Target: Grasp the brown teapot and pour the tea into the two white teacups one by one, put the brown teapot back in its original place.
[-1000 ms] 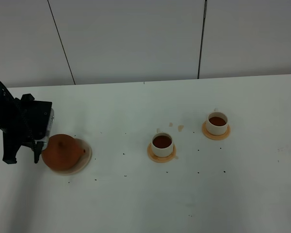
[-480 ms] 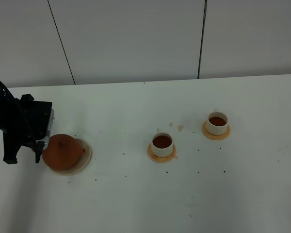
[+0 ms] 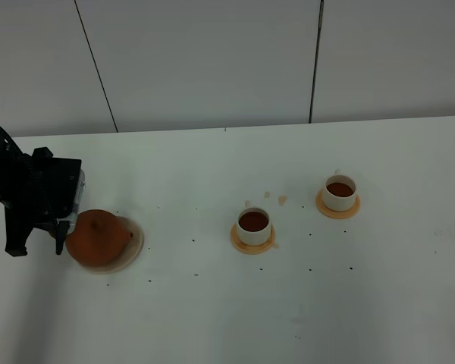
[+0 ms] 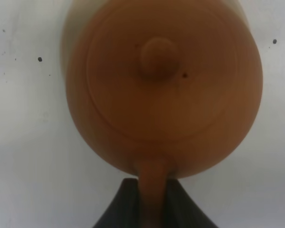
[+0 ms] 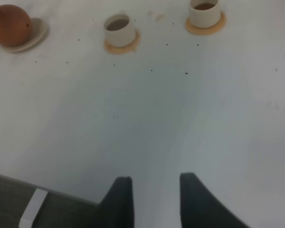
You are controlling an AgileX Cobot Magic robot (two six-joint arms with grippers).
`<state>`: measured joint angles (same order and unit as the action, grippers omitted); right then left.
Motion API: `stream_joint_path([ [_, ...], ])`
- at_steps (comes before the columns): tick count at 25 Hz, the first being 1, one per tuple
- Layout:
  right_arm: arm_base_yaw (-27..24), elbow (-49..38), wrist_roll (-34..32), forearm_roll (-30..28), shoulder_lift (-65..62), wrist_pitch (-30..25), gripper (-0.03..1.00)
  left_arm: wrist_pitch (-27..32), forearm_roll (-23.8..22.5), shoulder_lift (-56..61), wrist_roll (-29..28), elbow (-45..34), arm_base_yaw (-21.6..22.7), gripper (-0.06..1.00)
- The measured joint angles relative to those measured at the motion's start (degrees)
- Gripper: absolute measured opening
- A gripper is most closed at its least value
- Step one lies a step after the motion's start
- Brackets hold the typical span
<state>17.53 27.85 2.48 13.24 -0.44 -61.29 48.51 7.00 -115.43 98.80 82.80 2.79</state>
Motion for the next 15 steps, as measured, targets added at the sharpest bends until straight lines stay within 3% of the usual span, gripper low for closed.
stream_joint_path([
  [10, 0.0, 0.0, 0.0, 0.0, 0.0, 0.0, 0.24, 0.8, 0.2, -0.2, 0.0, 0.0, 0.0, 0.40],
  [15, 0.0, 0.0, 0.0, 0.0, 0.0, 0.0, 0.24, 1.3, 1.1, -0.2, 0.0, 0.0, 0.0, 0.43],
])
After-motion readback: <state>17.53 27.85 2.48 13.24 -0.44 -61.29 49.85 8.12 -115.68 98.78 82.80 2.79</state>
